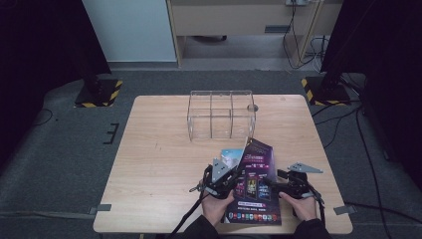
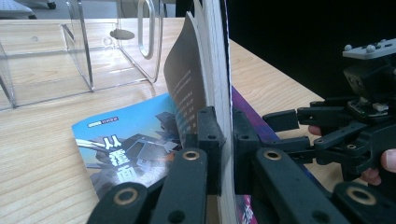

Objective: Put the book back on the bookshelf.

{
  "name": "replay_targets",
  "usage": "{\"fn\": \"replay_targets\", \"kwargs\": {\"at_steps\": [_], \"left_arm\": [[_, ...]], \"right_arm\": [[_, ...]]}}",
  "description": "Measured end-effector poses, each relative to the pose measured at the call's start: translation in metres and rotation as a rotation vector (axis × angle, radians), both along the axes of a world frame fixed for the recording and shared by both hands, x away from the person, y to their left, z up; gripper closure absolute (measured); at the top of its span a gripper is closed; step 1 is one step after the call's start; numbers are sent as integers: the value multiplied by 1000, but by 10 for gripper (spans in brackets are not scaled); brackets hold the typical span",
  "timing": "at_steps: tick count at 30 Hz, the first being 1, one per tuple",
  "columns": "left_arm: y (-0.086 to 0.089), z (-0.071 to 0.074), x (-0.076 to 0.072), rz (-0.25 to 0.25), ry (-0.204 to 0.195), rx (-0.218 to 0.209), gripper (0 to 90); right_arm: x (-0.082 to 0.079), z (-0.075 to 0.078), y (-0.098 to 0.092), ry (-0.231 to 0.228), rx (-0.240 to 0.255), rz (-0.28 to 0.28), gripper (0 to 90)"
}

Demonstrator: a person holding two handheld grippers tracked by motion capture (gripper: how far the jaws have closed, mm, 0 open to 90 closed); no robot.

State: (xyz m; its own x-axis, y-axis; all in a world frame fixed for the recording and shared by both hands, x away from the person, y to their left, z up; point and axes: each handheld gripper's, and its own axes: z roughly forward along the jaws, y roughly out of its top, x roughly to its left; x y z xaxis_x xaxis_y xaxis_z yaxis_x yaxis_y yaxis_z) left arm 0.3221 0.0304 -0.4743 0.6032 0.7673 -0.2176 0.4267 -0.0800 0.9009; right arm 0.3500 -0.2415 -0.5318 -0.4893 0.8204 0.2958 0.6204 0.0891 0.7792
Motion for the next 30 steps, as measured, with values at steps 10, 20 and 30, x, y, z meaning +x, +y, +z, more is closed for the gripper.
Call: {"fn": "replay_targets", "kwargs": {"at_steps": [10,20,30], "left_arm": [[3,2,-1,2,-19,-4,852],[3,2,-1,2,-21,-9,852],[7,2,-2,18,-32,-26,852]], "right_arm": [[2,-6,4,73,87,66,202],[2,-8,6,114,134,113,241],[1,0,-2,158,183,87,469]]}}
